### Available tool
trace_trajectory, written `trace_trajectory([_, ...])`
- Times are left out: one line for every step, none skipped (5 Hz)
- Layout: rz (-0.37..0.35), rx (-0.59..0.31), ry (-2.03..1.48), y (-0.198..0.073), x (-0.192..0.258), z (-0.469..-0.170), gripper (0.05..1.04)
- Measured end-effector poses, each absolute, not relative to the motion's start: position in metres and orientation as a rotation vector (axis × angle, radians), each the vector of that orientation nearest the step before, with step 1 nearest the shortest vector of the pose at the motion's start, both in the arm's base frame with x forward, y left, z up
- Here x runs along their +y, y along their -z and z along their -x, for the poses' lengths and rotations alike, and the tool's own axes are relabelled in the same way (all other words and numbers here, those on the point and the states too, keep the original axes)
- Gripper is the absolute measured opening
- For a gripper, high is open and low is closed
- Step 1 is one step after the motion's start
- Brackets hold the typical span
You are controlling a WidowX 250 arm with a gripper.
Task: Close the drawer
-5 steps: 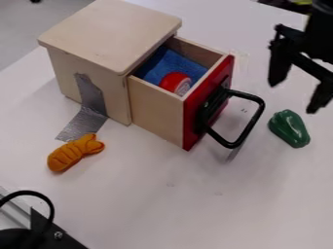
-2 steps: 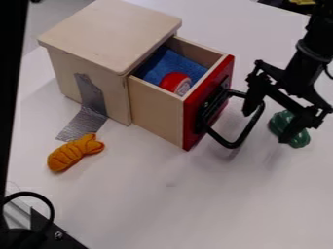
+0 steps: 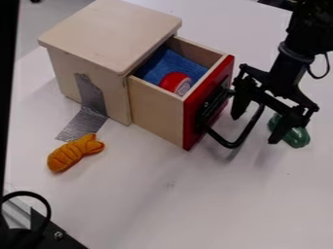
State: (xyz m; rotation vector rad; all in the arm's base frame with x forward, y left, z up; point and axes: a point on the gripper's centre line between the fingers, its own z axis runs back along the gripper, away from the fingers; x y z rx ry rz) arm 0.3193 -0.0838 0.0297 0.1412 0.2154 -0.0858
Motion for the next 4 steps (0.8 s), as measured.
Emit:
trace_trajectory([-0.129,0.239,0.077,-0.02,-0.079,-0.317,0.694])
trace_trajectory([-0.132,0.261,0.067,-0.015,-0.071,-0.312,0.392])
trace_trajectory([-0.143,0.267,0.054,-0.017,-0.059,-0.304,0.172])
trace_trajectory([-0.133,0.236,0.024,-0.029,-0.048,-0.299,0.126])
